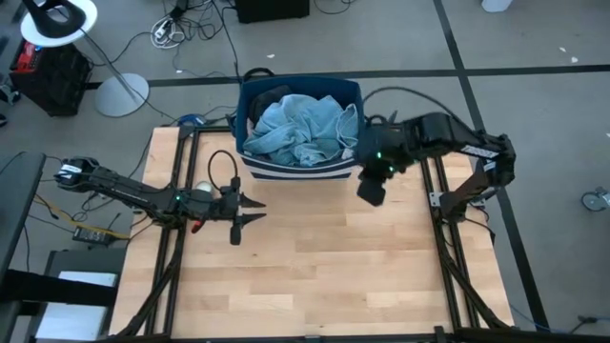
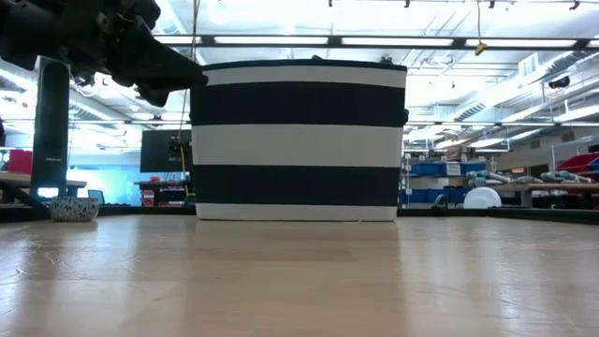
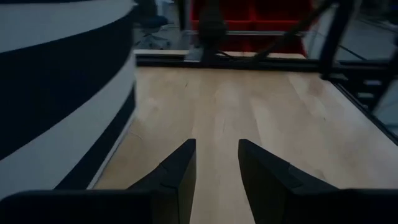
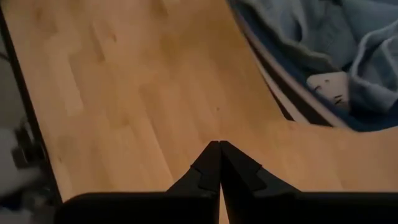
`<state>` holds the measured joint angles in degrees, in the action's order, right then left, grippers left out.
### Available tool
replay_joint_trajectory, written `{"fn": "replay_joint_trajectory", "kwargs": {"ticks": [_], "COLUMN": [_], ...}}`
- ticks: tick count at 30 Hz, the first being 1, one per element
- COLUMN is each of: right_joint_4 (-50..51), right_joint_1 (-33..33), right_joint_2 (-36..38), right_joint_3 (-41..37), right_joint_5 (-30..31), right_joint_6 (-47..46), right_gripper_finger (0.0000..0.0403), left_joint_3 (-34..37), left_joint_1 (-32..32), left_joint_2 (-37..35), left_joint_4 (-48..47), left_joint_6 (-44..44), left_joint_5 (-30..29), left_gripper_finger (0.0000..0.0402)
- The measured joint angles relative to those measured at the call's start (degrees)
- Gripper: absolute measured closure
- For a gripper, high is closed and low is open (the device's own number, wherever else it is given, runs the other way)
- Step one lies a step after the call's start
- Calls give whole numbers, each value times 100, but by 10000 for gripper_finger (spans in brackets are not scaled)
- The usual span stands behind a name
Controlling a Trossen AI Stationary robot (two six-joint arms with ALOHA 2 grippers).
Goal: Sort clothes
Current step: Return to Home Position
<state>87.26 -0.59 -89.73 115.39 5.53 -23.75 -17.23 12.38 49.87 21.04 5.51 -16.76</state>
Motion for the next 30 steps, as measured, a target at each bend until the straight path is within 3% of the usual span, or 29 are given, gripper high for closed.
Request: {"fn": "replay_joint_trajectory", "kwargs": {"ticks": [4, 11, 18, 24, 30], "right_joint_4": [-42, -305, -566, -1152, -2152], "right_joint_1": [-470, -936, -1103, -1139, -1163], "right_joint_2": [-10, -13, -11, -12, 376], "right_joint_3": [-2, -2, -170, -1015, -2247], "right_joint_5": [304, 527, 536, 536, 535], "right_joint_6": [116, 142, 166, 262, 238], "right_gripper_finger": [394, 398, 392, 392, 392], "left_joint_3": [108, 469, 634, 634, 634], "left_joint_1": [4, -132, -921, -1691, -1883], "left_joint_2": [-2, -2, -7, -45, -778], "left_joint_4": [181, 804, 1021, 1018, 60], "left_joint_6": [-224, -415, -534, -512, -501], "left_joint_5": [432, 593, 1207, 2106, 2143], "left_gripper_finger": [275, 275, 275, 275, 275]}}
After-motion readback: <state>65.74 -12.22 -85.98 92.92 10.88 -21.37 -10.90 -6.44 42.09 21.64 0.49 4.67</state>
